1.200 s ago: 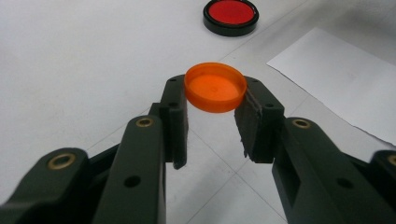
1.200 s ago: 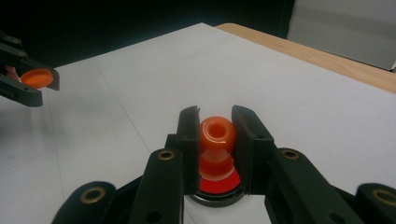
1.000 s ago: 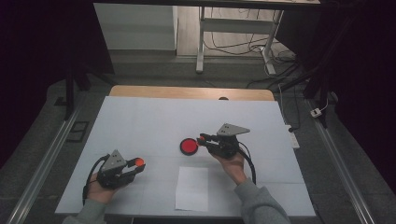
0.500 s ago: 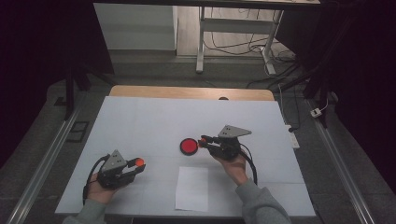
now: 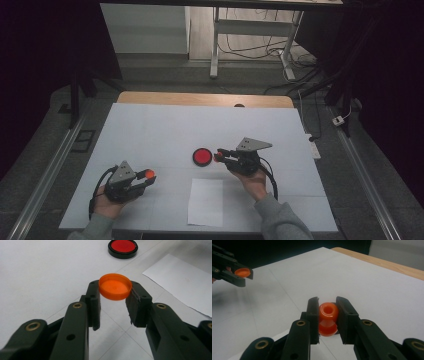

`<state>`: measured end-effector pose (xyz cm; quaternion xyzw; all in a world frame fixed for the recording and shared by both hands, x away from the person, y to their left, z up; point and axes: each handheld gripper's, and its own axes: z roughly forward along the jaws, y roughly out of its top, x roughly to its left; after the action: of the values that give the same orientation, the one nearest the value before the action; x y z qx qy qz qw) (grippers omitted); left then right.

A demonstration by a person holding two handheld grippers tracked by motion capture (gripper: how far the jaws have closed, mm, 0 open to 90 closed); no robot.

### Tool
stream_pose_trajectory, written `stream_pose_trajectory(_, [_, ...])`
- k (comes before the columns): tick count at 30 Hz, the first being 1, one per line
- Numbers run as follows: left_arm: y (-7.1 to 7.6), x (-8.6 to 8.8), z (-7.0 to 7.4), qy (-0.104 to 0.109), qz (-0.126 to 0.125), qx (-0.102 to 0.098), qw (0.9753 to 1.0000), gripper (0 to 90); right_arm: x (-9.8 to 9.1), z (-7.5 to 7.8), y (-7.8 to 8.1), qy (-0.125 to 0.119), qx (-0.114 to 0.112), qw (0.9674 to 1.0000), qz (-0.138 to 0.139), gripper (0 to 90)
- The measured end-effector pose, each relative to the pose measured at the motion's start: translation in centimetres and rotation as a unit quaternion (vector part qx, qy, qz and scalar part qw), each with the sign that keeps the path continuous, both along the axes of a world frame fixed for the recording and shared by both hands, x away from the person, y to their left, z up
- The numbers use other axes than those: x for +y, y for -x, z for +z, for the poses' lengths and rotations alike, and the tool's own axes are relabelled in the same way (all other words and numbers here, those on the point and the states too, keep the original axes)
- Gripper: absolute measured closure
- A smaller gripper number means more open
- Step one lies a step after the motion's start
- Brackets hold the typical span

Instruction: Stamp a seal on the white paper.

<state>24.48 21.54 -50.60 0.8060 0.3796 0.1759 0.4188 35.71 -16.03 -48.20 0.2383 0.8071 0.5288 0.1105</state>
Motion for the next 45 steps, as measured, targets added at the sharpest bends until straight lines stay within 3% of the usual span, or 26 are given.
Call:
stream_pose_trajectory(30, [0.0,0.0,0.0,-0.002,-0.001,0.001,1.0000,65.1,-0.6,0.5,3.0,-0.005,-0.004,0.9997,0.025,72.4])
stream_pose_trajectory(45, [0.0,-0.1,0.0,-0.003,-0.002,0.002,1.0000,65.1,-0.5,-0.3,5.0,0.007,0.002,0.9989,0.047,72.3])
